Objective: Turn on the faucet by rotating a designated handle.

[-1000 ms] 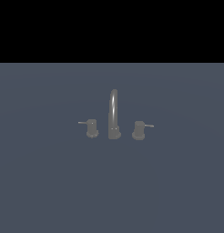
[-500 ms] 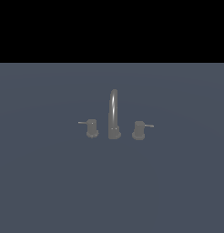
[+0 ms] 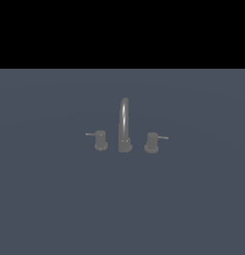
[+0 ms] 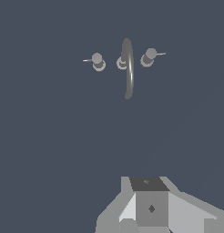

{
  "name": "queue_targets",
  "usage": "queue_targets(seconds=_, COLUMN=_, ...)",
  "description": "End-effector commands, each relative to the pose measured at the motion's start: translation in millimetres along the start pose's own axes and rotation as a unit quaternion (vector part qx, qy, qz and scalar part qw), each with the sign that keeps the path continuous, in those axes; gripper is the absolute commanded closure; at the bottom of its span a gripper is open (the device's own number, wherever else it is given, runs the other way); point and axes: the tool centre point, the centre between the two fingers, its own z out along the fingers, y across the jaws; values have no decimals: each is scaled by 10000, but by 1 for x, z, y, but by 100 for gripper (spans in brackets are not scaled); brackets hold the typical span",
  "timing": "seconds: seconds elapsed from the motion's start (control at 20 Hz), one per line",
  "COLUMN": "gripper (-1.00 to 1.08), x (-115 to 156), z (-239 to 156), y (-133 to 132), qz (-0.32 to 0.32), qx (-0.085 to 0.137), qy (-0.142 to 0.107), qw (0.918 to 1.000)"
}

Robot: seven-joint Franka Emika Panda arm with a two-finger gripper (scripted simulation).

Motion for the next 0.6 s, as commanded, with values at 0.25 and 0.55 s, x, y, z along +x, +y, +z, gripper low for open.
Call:
queue_targets(seconds=0.25, gripper=108, x=15, z=39, y=-30, qz=787, qx=6, qy=26, qw=9969)
queue_targets(seconds=0.55, gripper=108, x=32, z=70, y=-53, qz=1431, qx=14, qy=47, qw=9897)
